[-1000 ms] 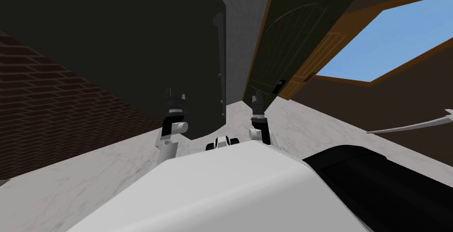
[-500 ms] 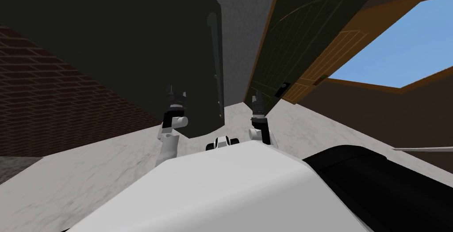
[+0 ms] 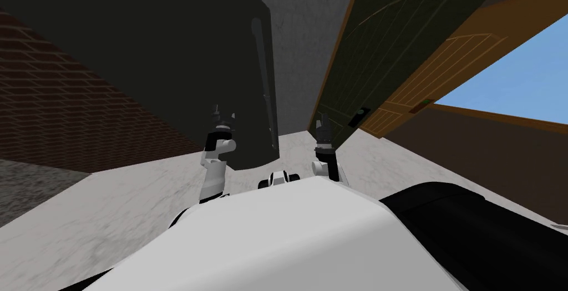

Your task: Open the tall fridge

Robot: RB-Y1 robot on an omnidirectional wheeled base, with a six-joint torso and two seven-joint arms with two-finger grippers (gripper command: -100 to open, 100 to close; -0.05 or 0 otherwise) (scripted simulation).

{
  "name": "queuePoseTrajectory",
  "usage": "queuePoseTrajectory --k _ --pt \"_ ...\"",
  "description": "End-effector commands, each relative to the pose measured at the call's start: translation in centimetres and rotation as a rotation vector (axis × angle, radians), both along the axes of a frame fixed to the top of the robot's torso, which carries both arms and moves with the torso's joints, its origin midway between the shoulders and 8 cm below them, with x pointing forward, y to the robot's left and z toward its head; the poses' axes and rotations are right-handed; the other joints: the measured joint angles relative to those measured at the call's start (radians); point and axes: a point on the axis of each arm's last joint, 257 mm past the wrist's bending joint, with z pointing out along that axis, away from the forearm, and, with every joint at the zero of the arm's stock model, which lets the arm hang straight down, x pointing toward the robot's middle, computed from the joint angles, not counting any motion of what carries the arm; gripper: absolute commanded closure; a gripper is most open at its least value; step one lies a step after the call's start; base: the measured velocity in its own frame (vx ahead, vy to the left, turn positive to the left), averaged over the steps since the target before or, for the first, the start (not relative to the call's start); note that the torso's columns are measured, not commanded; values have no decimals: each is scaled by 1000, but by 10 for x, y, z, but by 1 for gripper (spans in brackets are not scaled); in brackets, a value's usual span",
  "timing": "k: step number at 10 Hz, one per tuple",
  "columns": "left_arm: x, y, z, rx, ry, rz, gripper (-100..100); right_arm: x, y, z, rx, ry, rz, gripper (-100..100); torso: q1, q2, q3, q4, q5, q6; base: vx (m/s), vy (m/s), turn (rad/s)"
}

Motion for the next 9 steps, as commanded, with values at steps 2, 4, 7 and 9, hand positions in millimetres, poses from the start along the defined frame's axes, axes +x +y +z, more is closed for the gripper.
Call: queuePoseTrajectory --k 2,4,7,9 --pt "28 -5 -1 -85 54 -40 -100 0 0 0 0 0 0 0 2 -1 -1 0 0 0 -7 -150 112" --pt "41 -9 1 -124 74 -58 -100 0 0 0 0 0 0 0 1 1 1 0 1 -1 -12 -165 132" --pt "64 -19 5 -201 118 -98 -100 0 0 0 0 0 0 0 3 4 3 1 1 -5 -4 -226 139" --pt "75 -25 6 -238 139 -120 -100 0 0 0 0 0 0 0 6 9 6 2 3 -8 -38 -187 125"
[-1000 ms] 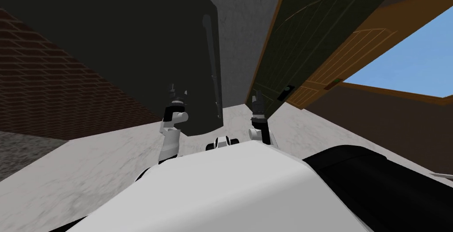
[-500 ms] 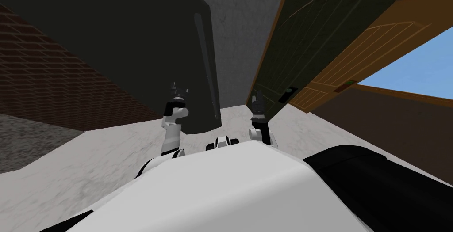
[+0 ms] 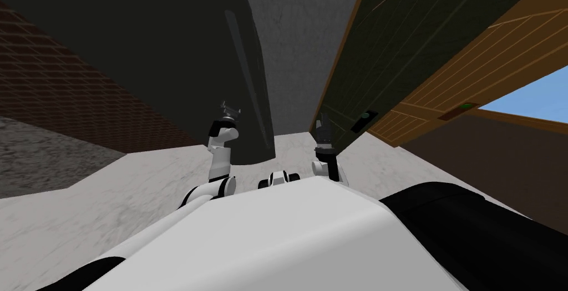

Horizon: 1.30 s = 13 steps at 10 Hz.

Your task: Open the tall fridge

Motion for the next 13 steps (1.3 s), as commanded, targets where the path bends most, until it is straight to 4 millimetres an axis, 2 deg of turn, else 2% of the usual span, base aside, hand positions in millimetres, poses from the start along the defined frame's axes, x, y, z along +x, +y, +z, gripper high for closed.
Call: queuePoseTrajectory --k 1,2,3,5,7,10,13 --pt "17 -12 3 -61 38 -40 -100 0 0 0 0 0 0 0 1 1 1 1 0 -1 -21 -159 151" --pt "25 -17 -1 -94 67 -58 -100 0 0 0 0 0 0 0 2 1 1 1 1 -3 -32 -221 203" --pt "26 -19 6 -94 57 -62 -100 0 0 0 0 0 0 0 -1 2 1 1 0 -2 -24 -186 73" --pt "41 -32 8 -153 99 -102 -100 0 0 0 0 0 0 0 2 2 1 1 1 -3 -27 -173 147" --pt "48 -38 11 -177 116 -120 -100 0 0 0 0 0 0 0 2 1 1 0 1 -2 -30 -142 96" --pt "62 -48 19 -230 155 -160 -100 0 0 0 0 0 0 0 -13 5 4 1 -4 6 -41 -180 176" --pt "69 -49 28 -255 176 -177 -100 0 0 0 0 0 0 0 -22 11 8 5 -9 16 -31 -114 105"
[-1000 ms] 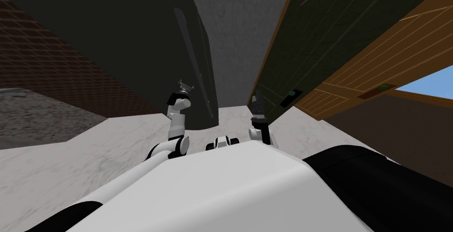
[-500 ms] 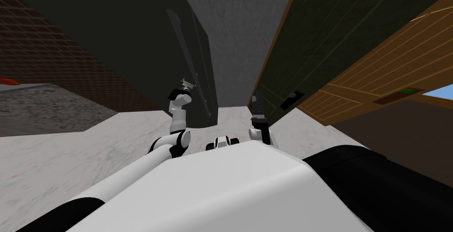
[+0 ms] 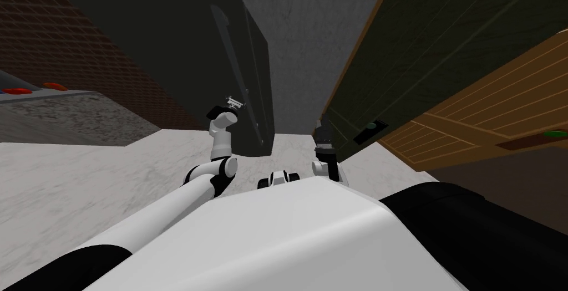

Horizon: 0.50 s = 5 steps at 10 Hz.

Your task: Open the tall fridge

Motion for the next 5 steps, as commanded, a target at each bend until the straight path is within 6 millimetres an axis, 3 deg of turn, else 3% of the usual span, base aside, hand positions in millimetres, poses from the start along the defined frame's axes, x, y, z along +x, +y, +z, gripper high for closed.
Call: queuePoseTrajectory --k 1,2,3,4,5 --pt "6 -17 8 -22 15 -39 -100 0 0 0 0 0 0 0 -1 1 1 1 -1 1 -29 -69 65" --pt "6 2 5 -14 10 -7 -100 0 0 0 0 0 0 0 -2 4 3 1 -1 0 -6 -9 74" --pt "6 7 3 -13 14 1 -100 0 0 0 0 0 0 0 3 3 2 2 1 -4 10 18 51" --pt "6 12 -1 -11 20 8 100 0 0 0 0 0 0 0 10 1 1 2 3 -9 9 10 13" --pt "5 -1 -2 -12 23 -16 100 0 0 0 0 0 0 0 15 -2 -2 0 6 -14 -109 123 -93"
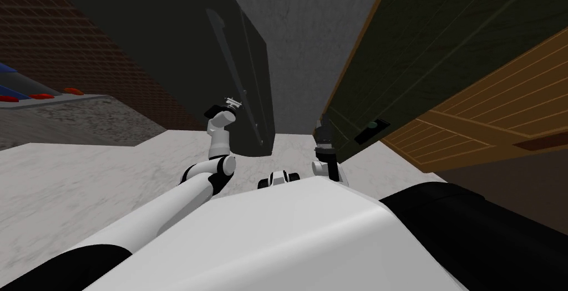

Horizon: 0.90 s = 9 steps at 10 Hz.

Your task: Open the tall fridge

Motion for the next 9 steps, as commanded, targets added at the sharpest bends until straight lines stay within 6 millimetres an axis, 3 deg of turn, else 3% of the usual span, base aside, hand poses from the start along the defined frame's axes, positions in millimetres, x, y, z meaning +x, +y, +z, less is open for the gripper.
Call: queuePoseTrajectory --k 1,2,4,7,8,9 --pt "-1 -27 -1 -2 2 -49 100 0 0 0 0 0 0 0 12 1 0 -2 4 -3 -200 260 -163" --pt "-1 -27 -1 -2 2 -49 100 0 0 0 -1 0 0 0 19 1 0 -2 7 -5 -123 279 -48" --pt "-3 -54 -3 -5 4 -99 100 0 0 0 -1 0 0 0 13 -10 -7 -5 5 -5 -143 324 -87" --pt "-9 -95 -4 -9 7 -175 100 0 0 0 -1 0 0 0 8 -2 -2 -3 4 -5 -256 373 -135" --pt "-9 -95 -4 -9 7 -175 100 0 0 0 -1 0 0 0 4 -5 -3 -3 2 -4 -143 245 -36" --pt "-12 -109 -5 -11 8 -200 100 0 0 0 -1 0 0 0 1 -13 -8 -5 1 -5 -120 272 -51"
